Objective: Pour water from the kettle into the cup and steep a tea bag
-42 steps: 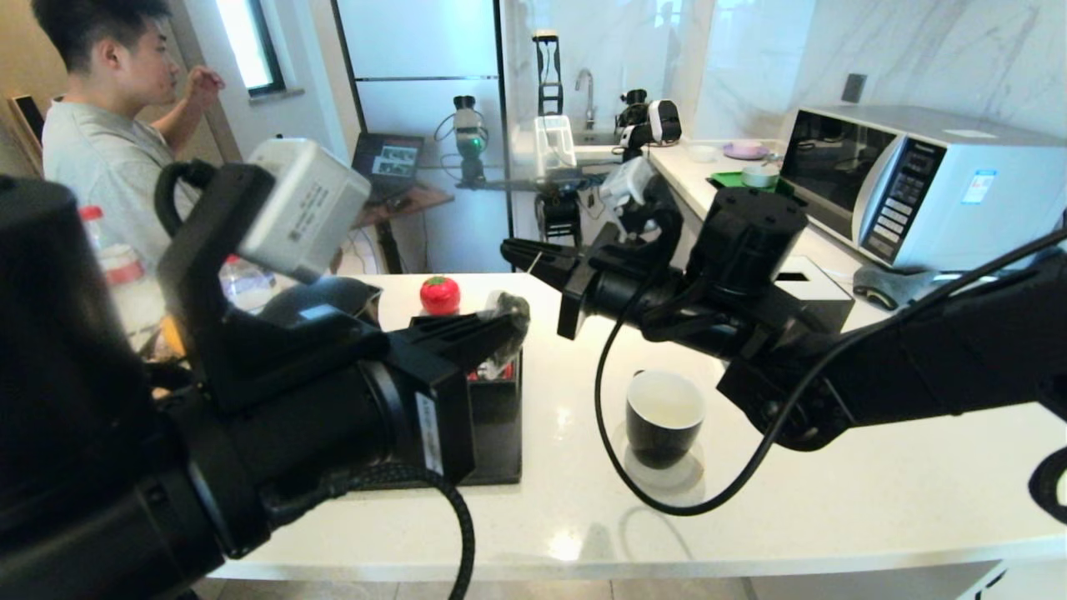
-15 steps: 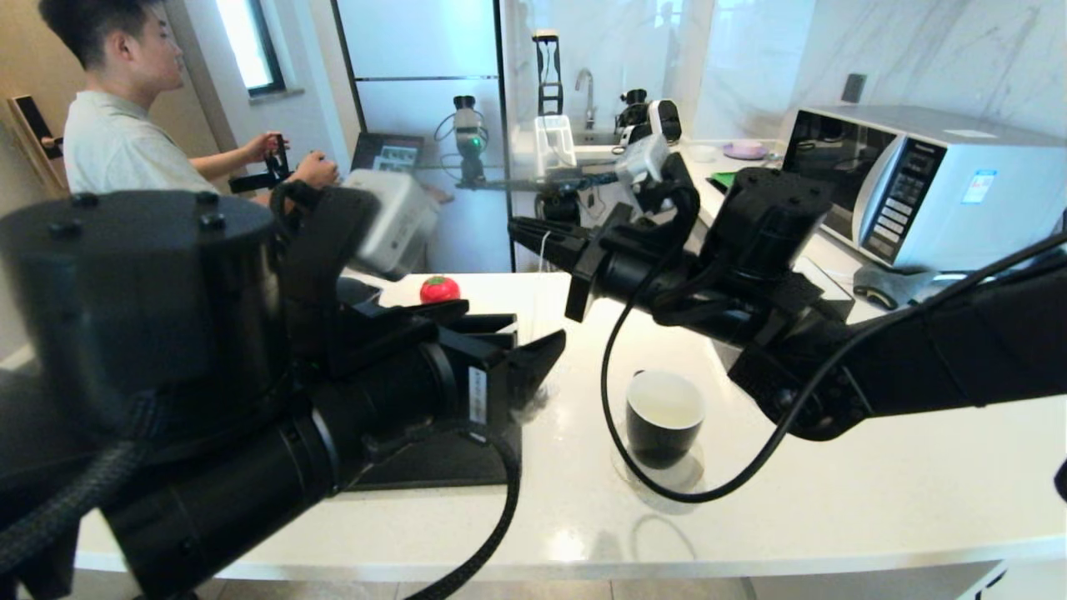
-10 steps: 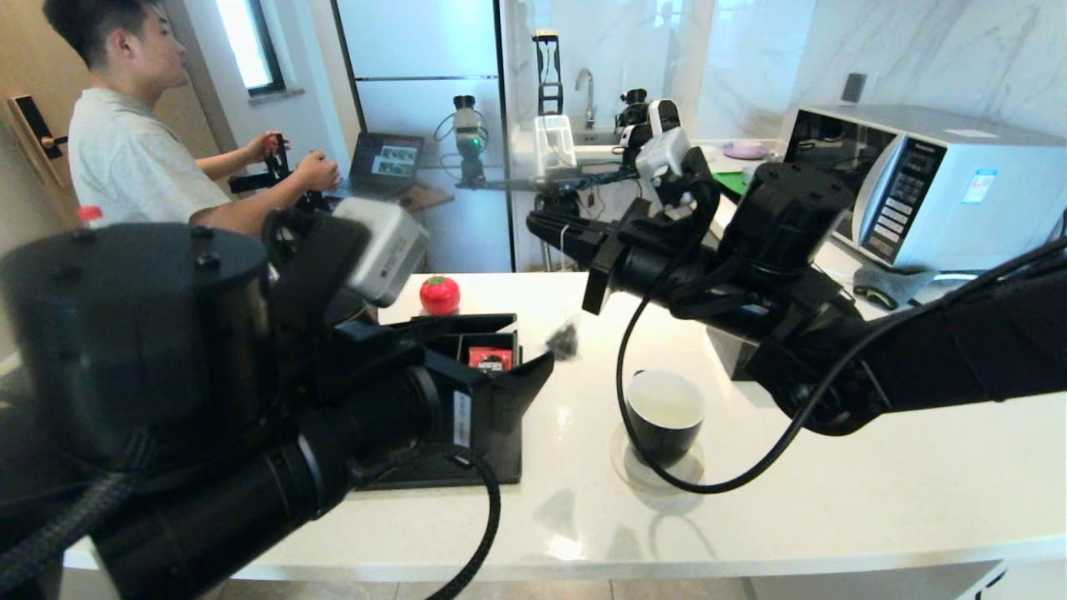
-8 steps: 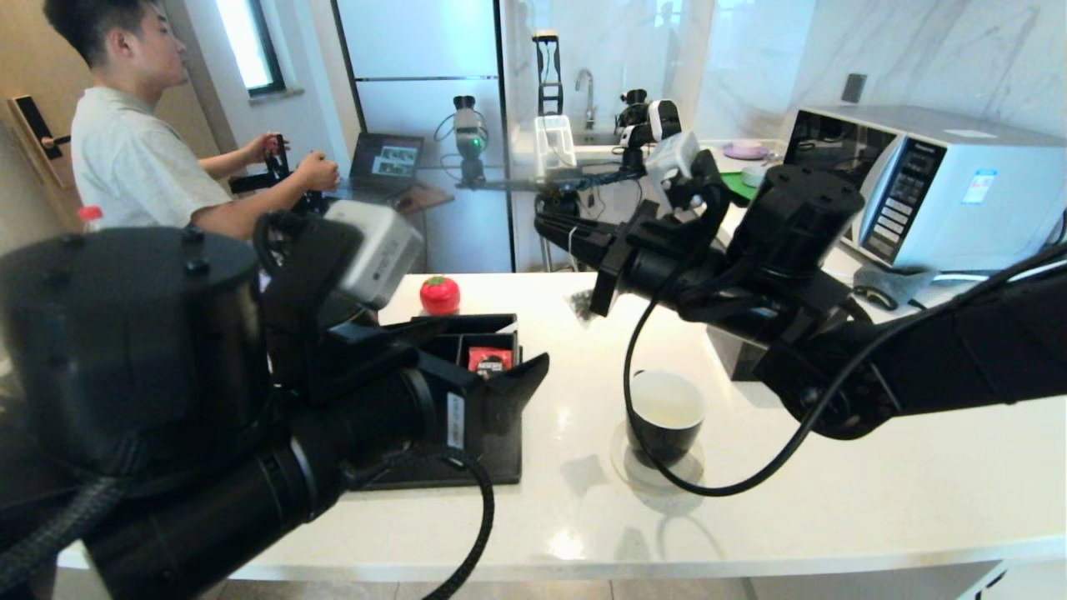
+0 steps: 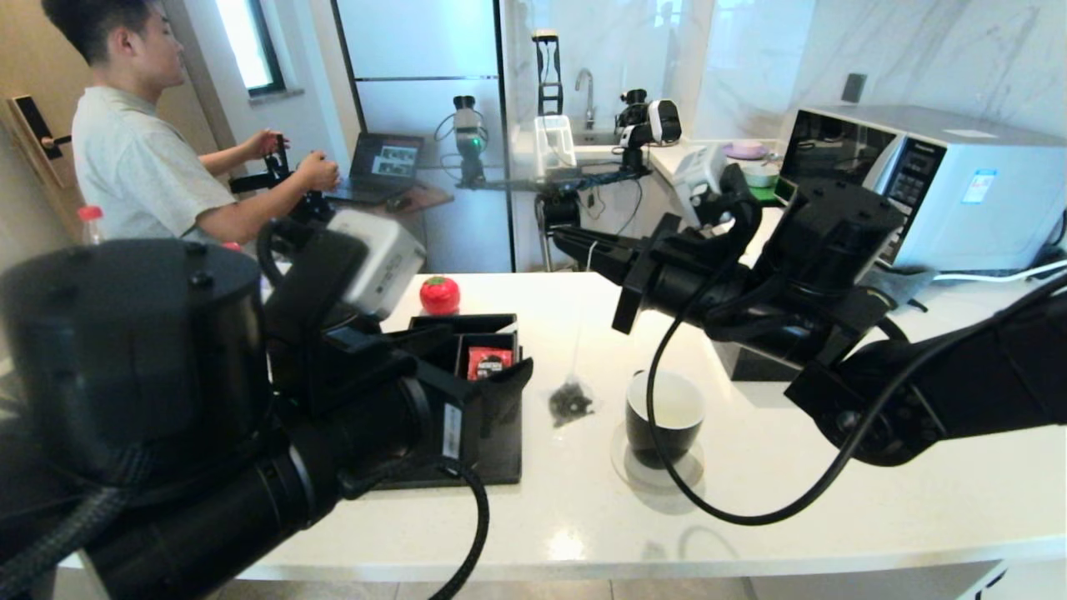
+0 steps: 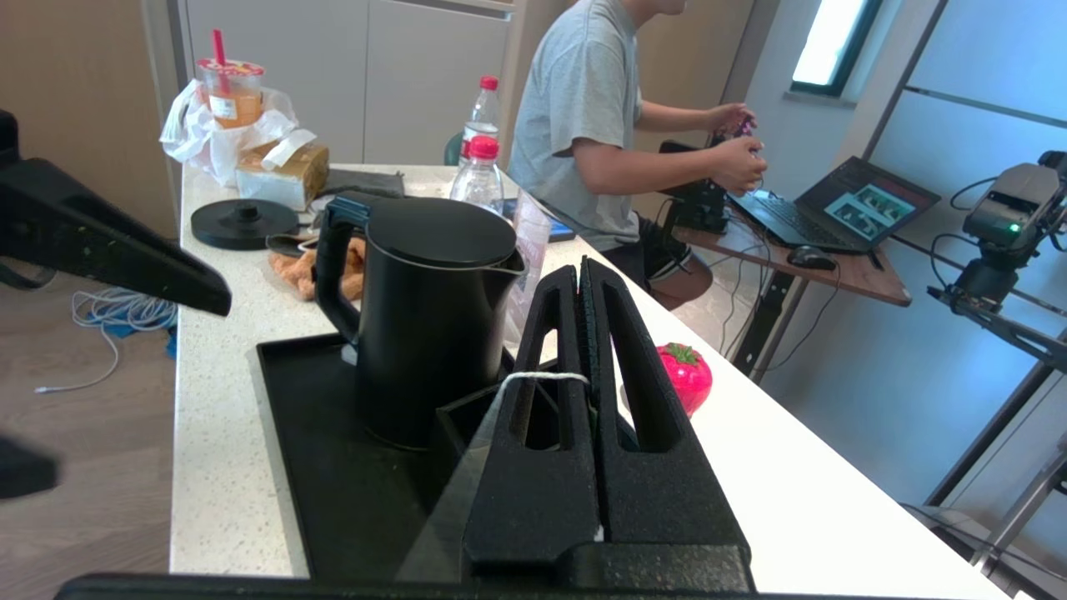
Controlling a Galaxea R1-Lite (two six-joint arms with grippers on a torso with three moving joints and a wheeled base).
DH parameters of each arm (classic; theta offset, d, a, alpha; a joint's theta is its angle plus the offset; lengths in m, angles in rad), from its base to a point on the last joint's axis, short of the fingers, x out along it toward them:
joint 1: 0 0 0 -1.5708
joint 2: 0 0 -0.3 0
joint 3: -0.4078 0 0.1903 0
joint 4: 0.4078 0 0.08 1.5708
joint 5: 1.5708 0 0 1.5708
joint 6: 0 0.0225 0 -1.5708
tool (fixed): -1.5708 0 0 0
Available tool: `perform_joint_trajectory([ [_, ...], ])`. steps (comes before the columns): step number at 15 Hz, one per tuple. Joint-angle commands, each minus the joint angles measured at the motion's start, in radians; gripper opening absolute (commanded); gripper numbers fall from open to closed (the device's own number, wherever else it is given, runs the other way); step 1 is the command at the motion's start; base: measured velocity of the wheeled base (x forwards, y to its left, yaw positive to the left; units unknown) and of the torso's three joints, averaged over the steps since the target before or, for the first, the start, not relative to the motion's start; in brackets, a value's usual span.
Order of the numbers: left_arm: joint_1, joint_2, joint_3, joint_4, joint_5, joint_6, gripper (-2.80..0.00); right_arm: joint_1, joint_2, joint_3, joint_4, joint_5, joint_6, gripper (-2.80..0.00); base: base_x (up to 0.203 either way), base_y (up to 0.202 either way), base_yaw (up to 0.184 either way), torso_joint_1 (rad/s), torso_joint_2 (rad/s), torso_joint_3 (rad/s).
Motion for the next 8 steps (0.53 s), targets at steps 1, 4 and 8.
perform_joint_trajectory([
  [1, -0.002, 0.002, 0.001, -0.003, 0.003, 0.005, -2.80, 0.000, -0.012, 0.008, -0.007, 0.003, -0.001, -2.80, 0.000, 0.000, 0.000, 0.000, 0.00, 0.000],
  [4, 0.000, -0.013, 0.012, -0.003, 0.047, 0.004, -2.80, 0.000, -0.024, 0.018, -0.007, 0.003, -0.001, -2.80, 0.000, 0.000, 0.000, 0.000, 0.00, 0.000],
  [8, 0.038, -0.092, 0.113, -0.002, 0.082, 0.002, -2.80, -0.008, -0.033, 0.030, -0.011, 0.003, -0.001, -2.80, 0.000, 0.000, 0.000, 0.000, 0.00, 0.000],
])
